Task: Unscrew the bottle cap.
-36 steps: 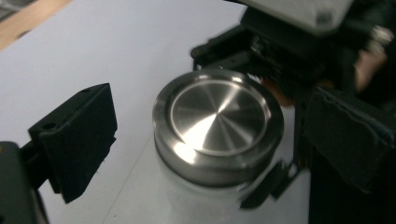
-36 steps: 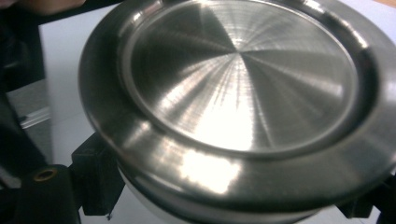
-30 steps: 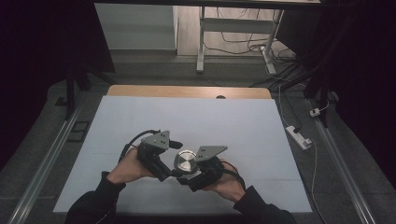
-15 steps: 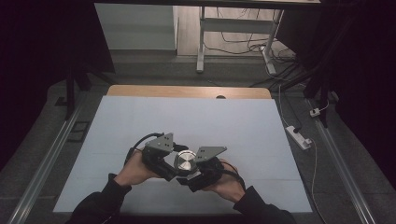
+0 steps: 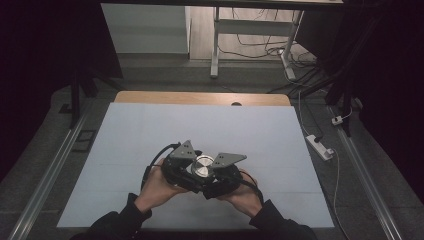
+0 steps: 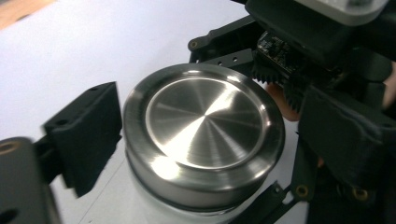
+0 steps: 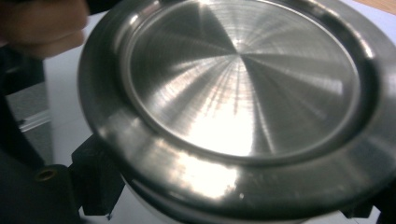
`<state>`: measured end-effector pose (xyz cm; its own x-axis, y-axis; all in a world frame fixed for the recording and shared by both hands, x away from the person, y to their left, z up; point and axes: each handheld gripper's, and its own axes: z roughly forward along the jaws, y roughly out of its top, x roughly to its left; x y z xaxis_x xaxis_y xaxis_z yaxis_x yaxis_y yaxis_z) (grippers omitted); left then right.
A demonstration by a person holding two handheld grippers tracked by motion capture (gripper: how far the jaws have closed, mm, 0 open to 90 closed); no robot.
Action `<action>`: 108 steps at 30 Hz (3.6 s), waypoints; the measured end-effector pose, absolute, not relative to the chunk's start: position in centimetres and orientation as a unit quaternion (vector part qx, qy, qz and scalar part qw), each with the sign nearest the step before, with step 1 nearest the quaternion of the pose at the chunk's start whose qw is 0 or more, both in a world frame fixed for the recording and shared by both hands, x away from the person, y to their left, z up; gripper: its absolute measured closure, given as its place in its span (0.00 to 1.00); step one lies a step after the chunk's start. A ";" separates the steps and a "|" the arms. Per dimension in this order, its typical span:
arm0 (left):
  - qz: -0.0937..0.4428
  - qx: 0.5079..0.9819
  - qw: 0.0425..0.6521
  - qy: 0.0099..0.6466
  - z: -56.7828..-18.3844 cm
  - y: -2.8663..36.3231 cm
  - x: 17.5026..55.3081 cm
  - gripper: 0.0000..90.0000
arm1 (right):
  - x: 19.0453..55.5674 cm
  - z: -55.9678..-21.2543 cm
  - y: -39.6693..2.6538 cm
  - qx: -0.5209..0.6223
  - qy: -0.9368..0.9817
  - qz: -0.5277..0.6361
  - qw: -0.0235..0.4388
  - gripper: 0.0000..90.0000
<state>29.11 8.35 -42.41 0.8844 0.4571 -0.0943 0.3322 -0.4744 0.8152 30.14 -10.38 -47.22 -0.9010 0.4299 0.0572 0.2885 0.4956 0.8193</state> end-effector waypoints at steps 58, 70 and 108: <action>0.093 0.866 0.449 0.201 -43.5 8.3 29.7 0.14 | 30.4 -47.6 -10.4 0.230 0.859 0.449 0.082 0.16; 0.093 0.864 0.452 0.202 -43.9 8.4 29.8 0.21 | 30.5 -47.6 -10.5 0.235 0.858 0.451 0.079 0.16; 0.097 0.849 0.467 0.228 -42.5 12.4 28.5 0.22 | 32.4 -47.2 -12.2 0.257 0.850 0.448 0.108 0.16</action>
<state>28.48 12.38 -42.53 0.8776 0.4771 -0.0478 0.2959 -0.4604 0.8369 32.38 -12.21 -47.25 -0.8447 0.5331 0.0473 0.3403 0.4667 0.8163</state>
